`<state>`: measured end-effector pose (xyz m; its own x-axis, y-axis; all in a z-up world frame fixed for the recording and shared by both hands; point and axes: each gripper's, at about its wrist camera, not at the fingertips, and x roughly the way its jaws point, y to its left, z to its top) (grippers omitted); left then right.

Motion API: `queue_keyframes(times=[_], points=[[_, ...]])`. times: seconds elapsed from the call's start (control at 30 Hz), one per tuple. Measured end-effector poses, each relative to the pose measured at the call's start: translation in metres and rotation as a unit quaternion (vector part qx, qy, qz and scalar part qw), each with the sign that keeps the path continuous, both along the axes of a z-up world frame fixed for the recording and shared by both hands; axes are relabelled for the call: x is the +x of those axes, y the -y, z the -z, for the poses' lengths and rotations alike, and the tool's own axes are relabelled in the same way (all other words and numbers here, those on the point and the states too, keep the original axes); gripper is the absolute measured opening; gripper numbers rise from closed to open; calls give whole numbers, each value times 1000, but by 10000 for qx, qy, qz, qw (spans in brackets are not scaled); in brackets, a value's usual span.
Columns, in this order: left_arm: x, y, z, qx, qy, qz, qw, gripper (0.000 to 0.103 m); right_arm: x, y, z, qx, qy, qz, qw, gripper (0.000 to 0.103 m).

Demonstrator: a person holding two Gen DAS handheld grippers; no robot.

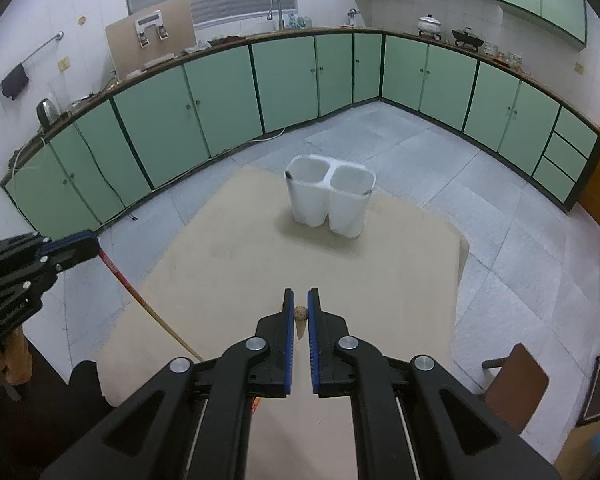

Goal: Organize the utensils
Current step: 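Lift both chopsticks and carry them upright to the white holder, then open both tools to drop the chopsticks into the holder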

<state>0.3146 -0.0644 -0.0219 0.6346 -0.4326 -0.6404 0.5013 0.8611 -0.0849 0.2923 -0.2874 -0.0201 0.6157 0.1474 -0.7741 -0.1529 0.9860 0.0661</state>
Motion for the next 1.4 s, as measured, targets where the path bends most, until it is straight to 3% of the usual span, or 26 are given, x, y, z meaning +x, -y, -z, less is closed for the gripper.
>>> queue_keyframes(times=[0.13,0.37,0.67,0.87,1.07,1.4], points=[[21,10,-22,142,126,71,9998,5,18,4,-30,-61,46,40,10000,7],[65,29,-58,68,321,56,9994,5,60,14,-78,-151,199,241,9994,7],[138,60,-94,-98,621,-260,9977,5,118,29,-104,-100,311,479,9983,7],[187,75,-107,-348,879,-558,9940,5,159,40,-101,-16,417,654,9970,6],[230,94,-83,-480,953,-742,9915,5,202,55,-71,134,324,832,9959,6],[278,96,7,-385,432,-856,9946,6,240,80,7,503,-113,920,9944,8]])
